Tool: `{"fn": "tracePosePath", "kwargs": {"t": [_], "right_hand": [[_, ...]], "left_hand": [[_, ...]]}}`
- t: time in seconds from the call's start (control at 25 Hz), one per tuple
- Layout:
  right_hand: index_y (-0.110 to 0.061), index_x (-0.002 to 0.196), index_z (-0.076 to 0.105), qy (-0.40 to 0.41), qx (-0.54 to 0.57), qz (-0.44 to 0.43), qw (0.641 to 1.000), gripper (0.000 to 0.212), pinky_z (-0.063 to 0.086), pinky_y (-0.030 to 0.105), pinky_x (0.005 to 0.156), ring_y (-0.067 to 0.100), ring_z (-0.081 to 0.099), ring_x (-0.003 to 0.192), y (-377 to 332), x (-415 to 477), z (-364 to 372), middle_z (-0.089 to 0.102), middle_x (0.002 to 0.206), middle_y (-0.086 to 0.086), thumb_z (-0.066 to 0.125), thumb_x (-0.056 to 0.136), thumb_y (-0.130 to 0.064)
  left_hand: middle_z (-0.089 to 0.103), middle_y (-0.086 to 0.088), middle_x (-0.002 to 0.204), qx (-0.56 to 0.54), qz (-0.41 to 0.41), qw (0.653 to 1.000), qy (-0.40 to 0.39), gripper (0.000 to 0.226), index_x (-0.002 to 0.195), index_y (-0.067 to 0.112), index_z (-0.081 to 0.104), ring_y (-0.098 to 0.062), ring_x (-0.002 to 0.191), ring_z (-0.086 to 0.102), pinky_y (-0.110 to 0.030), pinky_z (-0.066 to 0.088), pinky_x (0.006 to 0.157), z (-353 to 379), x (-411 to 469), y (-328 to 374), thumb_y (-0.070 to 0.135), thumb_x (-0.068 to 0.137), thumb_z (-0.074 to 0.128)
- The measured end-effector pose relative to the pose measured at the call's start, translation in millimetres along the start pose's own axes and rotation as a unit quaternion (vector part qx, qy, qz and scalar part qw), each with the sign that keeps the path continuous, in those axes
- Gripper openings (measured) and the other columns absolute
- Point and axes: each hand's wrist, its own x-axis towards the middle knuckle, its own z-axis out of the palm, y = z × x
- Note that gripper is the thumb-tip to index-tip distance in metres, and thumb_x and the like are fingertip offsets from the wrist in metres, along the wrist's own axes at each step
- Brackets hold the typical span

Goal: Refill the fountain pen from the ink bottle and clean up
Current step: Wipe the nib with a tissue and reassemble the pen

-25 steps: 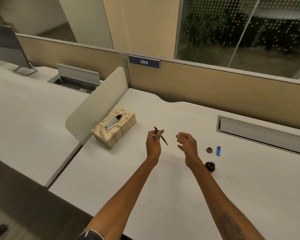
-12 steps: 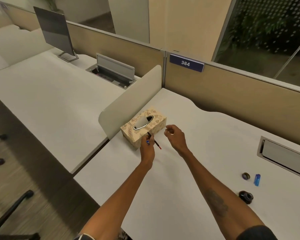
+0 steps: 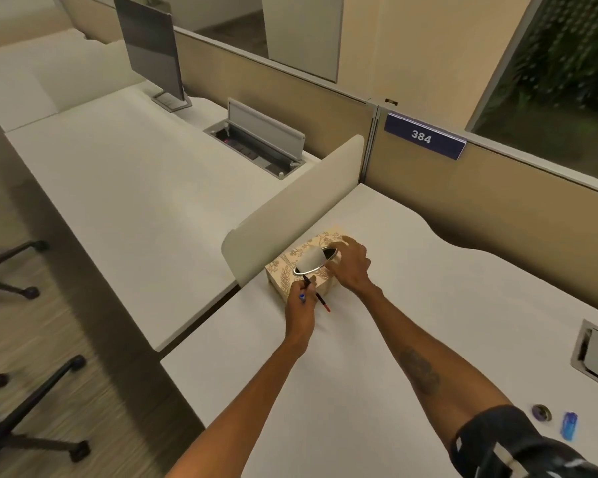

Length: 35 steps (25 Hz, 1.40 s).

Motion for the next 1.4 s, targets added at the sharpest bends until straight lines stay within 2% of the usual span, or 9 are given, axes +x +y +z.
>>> {"fn": "tracePosePath", "kwargs": {"t": [0.08,0.24,0.4,0.68,0.76,0.84,1.0,1.12,1.4], "right_hand": [[-0.020,0.133,0.057,-0.016,-0.018,-0.002,1.000,0.049,0.024,0.049,0.116,0.028,0.019,0.146,-3,13,4,0.035,0.155,0.005,0.068,0.085,-0.019],[-0.024,0.129,0.060,-0.043,-0.027,-0.002,0.999,0.046,0.014,0.051,0.118,0.031,0.007,0.149,-8,28,13,0.028,0.158,0.008,0.067,0.084,-0.021],[-0.020,0.115,0.067,-0.026,-0.017,-0.008,1.000,0.030,0.013,0.049,0.118,0.030,0.011,0.149,-10,34,17,0.033,0.156,0.007,0.068,0.085,-0.025],[-0.013,0.110,0.064,-0.043,0.044,-0.033,0.998,0.020,0.021,0.047,0.111,0.027,0.025,0.146,-11,29,4,0.061,0.131,0.004,0.060,0.093,-0.025],[-0.010,0.106,0.063,-0.019,0.072,-0.052,0.996,0.019,0.035,0.047,0.105,0.029,0.049,0.129,-16,23,-4,0.066,0.120,0.006,0.060,0.094,-0.024],[-0.008,0.104,0.062,0.007,0.122,-0.054,0.991,0.017,0.046,0.047,0.095,0.026,0.061,0.110,-19,16,-13,0.069,0.111,0.007,0.060,0.094,-0.022],[-0.006,0.108,0.059,0.051,0.158,-0.043,0.985,0.020,0.052,0.037,0.082,0.026,0.064,0.103,-18,-2,-31,0.069,0.112,0.011,0.059,0.094,-0.020],[-0.009,0.109,0.058,0.087,0.163,-0.044,0.982,0.019,0.054,0.037,0.080,0.025,0.064,0.097,-12,-18,-43,0.068,0.108,0.008,0.056,0.095,-0.021],[-0.015,0.113,0.060,0.144,0.139,-0.036,0.979,0.017,0.057,0.032,0.079,0.019,0.059,0.100,33,-78,-69,0.064,0.115,0.006,0.050,0.100,-0.016]], "left_hand": [[0.060,0.003,0.096,-0.014,-0.001,1.000,-0.009,0.022,0.110,0.021,0.058,-0.015,0.089,0.056,-0.030,0.050,0.081,-3,5,-1,0.038,0.100,0.050],[0.063,0.003,0.114,-0.043,-0.010,0.999,-0.017,0.019,0.112,0.023,0.060,-0.018,0.109,0.063,-0.037,0.053,0.096,-7,11,0,0.036,0.099,0.053],[0.062,0.003,0.120,-0.063,-0.011,0.998,-0.023,0.018,0.113,0.021,0.060,-0.019,0.116,0.062,-0.034,0.055,0.096,-9,13,2,0.032,0.100,0.052],[0.063,-0.009,0.121,-0.059,0.008,0.998,-0.020,0.022,0.116,0.010,0.057,-0.024,0.115,0.063,-0.037,0.055,0.097,-7,11,3,0.025,0.103,0.048],[0.063,-0.009,0.123,-0.054,0.014,0.998,-0.023,0.023,0.117,0.010,0.056,-0.023,0.115,0.063,-0.036,0.055,0.096,-6,8,6,0.026,0.103,0.047],[0.062,-0.007,0.124,-0.039,0.021,0.999,-0.028,0.023,0.117,0.013,0.055,-0.022,0.115,0.062,-0.036,0.055,0.097,-3,4,9,0.028,0.102,0.046],[0.062,0.009,0.113,-0.026,0.048,0.997,-0.046,0.016,0.115,0.023,0.054,-0.012,0.106,0.063,-0.027,0.053,0.093,5,-10,21,0.030,0.102,0.047],[0.067,0.022,0.102,-0.014,0.072,0.995,-0.065,0.016,0.115,0.024,0.055,-0.004,0.095,0.068,-0.021,0.052,0.088,11,-23,27,0.030,0.103,0.045],[0.074,-0.001,0.106,-0.047,0.119,0.986,-0.104,0.023,0.111,0.010,0.055,-0.017,0.093,0.074,-0.034,0.057,0.091,35,-58,39,0.029,0.104,0.043]]}}
